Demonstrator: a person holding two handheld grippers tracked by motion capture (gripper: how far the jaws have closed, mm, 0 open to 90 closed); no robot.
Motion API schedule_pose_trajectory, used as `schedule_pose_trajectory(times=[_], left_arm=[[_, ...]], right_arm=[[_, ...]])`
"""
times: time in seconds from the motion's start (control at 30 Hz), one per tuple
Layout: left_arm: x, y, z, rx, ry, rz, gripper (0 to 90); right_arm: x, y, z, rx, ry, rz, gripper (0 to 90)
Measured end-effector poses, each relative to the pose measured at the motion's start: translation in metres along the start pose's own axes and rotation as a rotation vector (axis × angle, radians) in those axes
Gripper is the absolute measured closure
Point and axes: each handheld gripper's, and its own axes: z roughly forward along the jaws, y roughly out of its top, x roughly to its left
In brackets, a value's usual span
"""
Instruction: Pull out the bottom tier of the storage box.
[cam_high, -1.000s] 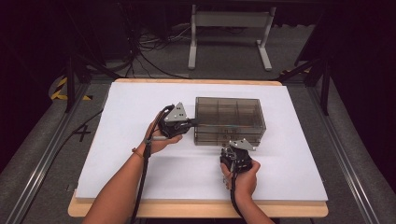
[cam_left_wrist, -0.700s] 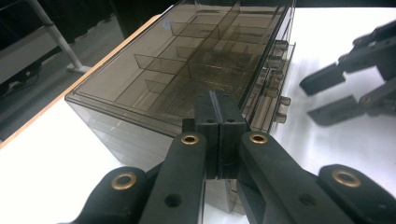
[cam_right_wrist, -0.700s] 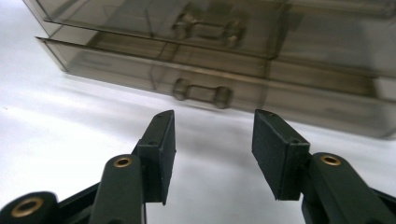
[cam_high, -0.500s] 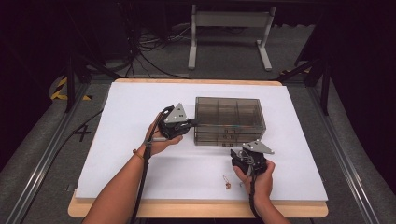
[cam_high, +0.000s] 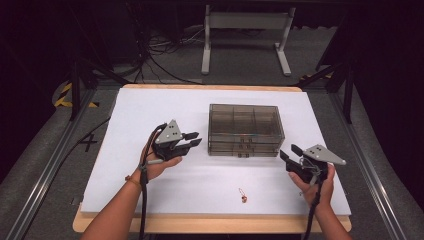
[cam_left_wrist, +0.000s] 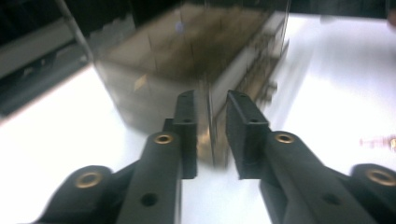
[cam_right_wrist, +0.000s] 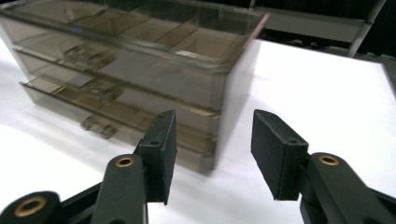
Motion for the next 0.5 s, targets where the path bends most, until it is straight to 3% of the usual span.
schedule_pose_trajectory(times=[0.03, 0.1, 0.17, 0.23, 0.37, 0.43, 0.5], left_arm=[[-0.001, -0.004, -0.001, 0.005, 0.004, -0.009, 66.2], [-0.004, -0.011, -0.002, 0.011, -0.009, -0.028, 62.5], [-0.008, -0.015, 0.000, 0.021, 0.017, -0.021, 54.9], [-0.010, -0.019, 0.003, 0.015, 0.009, -0.042, 49.4], [-0.013, -0.025, 0.012, 0.023, 0.021, -0.064, 36.1], [-0.014, -0.029, 0.019, 0.022, 0.010, -0.097, 33.2], [-0.015, -0.031, 0.022, 0.027, 0.009, -0.082, 31.6]], right_arm=[[-0.007, 0.001, -0.001, -0.006, 0.022, 0.001, 50.5], [-0.018, 0.002, -0.002, -0.004, 0.007, -0.009, 49.0], [-0.030, 0.001, -0.001, -0.008, 0.049, 0.011, 48.2], [-0.038, -0.002, 0.000, -0.021, 0.065, 0.014, 48.1], [-0.045, -0.002, 0.003, -0.043, 0.102, 0.015, 47.9], [-0.047, -0.003, 0.006, -0.052, 0.137, 0.000, 47.9], [-0.047, -0.004, 0.008, -0.053, 0.161, -0.009, 47.8]])
